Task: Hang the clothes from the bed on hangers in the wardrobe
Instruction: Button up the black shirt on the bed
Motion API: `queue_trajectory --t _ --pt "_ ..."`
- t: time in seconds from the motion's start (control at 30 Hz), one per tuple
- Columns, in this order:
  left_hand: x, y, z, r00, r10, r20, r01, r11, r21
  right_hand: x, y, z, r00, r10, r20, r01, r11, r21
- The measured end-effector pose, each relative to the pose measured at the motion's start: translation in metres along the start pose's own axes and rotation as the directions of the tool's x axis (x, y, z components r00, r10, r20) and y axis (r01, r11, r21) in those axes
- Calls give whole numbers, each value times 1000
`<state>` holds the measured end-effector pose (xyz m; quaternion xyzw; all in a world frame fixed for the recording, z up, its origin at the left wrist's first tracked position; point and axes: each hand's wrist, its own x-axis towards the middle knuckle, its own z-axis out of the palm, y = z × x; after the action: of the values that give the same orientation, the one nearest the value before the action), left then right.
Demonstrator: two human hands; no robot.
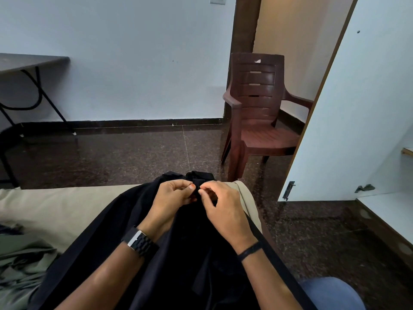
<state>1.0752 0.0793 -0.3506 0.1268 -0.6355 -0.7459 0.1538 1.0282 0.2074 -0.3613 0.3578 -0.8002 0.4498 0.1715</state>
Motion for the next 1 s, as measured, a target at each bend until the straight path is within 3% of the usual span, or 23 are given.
queue_trajectory --t 0.13,0.27,0.43,0.57,0.6,0.67,0.73,0.8,0.87,0.9,0.93,1.0 --pt "0 -5 6 985 154 -74 -144 981 128 2 -3 1 968 249 -40 -232 940 248" --pt "2 -12 12 963 239 -122 -215 959 184 8 -4 -1 920 391 -7 -361 857 367" --pt "0 -15 15 933 348 -95 -309 907 286 10 -3 -2 828 552 96 -487 625 610" --pt "1 -17 16 927 364 -95 -294 859 420 6 -2 2 824 565 46 -484 660 575" --pt "2 -18 17 945 315 -92 -259 888 380 5 -2 3 833 553 9 -470 698 540" --pt "1 -19 20 989 141 -53 -135 986 101 4 -2 5 862 503 -62 -421 780 464" --pt "-1 -18 23 1000 2 20 1 982 -191 3 -2 5 889 447 -101 -373 833 409" --pt "-1 -19 26 999 -35 26 41 961 -274 2 1 3 899 426 -104 -358 850 387" --pt "1 -22 28 1000 -2 -29 -2 988 -155 -1 5 0 900 425 -98 -357 847 394" --pt "3 -24 27 997 52 -57 -52 999 -4 -2 7 -1 900 424 -100 -354 846 399" --pt "5 -26 27 990 126 -67 -112 976 185 -4 8 -2 901 420 -107 -348 849 398" --pt "7 -25 25 961 277 2 -242 836 492 -7 10 -4 909 400 -122 -330 865 377"
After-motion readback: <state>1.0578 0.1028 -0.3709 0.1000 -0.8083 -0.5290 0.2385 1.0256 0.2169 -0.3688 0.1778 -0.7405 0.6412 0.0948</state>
